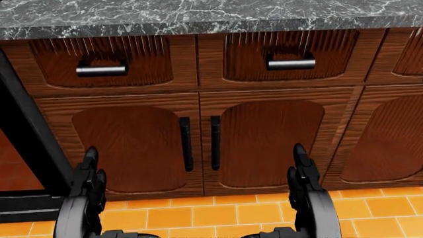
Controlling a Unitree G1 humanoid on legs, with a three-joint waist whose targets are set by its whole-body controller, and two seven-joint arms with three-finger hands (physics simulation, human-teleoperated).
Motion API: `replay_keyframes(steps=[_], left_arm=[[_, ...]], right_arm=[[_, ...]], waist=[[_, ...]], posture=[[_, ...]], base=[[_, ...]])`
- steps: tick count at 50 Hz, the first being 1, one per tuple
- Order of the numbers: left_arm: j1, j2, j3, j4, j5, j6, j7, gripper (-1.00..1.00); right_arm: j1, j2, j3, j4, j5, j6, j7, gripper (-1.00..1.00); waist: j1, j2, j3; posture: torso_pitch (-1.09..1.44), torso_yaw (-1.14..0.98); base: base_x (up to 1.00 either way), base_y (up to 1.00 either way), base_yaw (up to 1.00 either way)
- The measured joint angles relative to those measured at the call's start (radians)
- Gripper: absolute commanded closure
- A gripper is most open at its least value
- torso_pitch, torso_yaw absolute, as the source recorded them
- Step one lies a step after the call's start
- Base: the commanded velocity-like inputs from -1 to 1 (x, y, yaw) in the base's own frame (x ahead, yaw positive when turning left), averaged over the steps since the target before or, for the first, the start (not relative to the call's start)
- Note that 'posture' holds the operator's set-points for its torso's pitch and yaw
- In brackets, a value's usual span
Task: Navigate to the microwave.
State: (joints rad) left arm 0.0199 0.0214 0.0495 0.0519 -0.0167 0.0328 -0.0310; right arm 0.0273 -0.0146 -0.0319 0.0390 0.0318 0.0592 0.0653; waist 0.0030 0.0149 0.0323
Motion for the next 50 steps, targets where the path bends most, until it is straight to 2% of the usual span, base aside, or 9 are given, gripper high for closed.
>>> replay_keyframes(steps=[8,10,13,21,25,35,41,47,50], left_arm=[[-0.008,-0.004,-0.008,-0.012,-0.001,-0.008,-0.006,-1.00],[-0.005,-0.011,-0.020,-0.002,-0.001,-0.007,-0.007,-1.00],[0.002,-0.011,-0.026,0.007,-0.001,0.002,-0.012,-1.00],[-0.010,-0.004,-0.018,-0.016,-0.001,-0.012,-0.010,-1.00],[0.001,0.003,0.008,0.002,0.000,-0.003,0.000,-1.00],[-0.009,-0.006,-0.010,-0.011,-0.001,-0.008,-0.006,-1.00],[-0.001,-0.010,-0.025,0.003,-0.001,0.003,-0.013,-1.00],[-0.009,-0.010,-0.021,-0.018,-0.001,-0.011,-0.010,-1.00],[-0.004,0.002,0.000,-0.002,0.000,-0.007,-0.006,-1.00]], right_arm=[[-0.008,-0.003,-0.007,-0.014,0.001,-0.012,-0.007,-1.00],[-0.003,-0.008,-0.017,-0.008,0.000,-0.006,-0.009,-1.00],[0.008,-0.009,-0.023,-0.001,0.000,0.003,-0.013,-1.00],[-0.007,-0.005,-0.018,-0.017,0.001,-0.012,-0.012,-1.00],[0.000,0.004,0.012,0.003,0.001,-0.005,0.000,-1.00],[-0.005,-0.005,-0.006,-0.016,-0.001,-0.022,-0.005,-1.00],[0.013,-0.009,-0.020,-0.016,-0.003,0.002,-0.012,-1.00],[0.002,-0.010,-0.019,-0.035,-0.001,-0.008,-0.010,-1.00],[0.001,0.005,0.006,-0.012,-0.001,-0.009,-0.005,-1.00]], waist=[[-0.010,-0.080,0.001],[-0.021,-0.060,0.006],[-0.024,-0.067,-0.008],[-0.016,0.056,-0.009],[0.004,0.031,-0.004],[-0.014,-0.079,0.001],[-0.024,-0.057,-0.006],[-0.022,0.053,-0.003],[-0.001,0.049,-0.005]], posture=[[0.00,0.00],[0.00,0.00],[0.00,0.00],[0.00,0.00],[0.00,0.00],[0.00,0.00],[0.00,0.00],[0.00,0.00],[0.00,0.00]], base=[[0.00,0.35,0.00],[0.00,0.34,0.00],[0.00,0.35,0.00],[0.00,0.35,0.00],[0.00,0.34,0.00],[0.00,0.35,0.00],[0.00,0.34,0.00],[0.00,0.34,0.00],[0.00,0.34,0.00]])
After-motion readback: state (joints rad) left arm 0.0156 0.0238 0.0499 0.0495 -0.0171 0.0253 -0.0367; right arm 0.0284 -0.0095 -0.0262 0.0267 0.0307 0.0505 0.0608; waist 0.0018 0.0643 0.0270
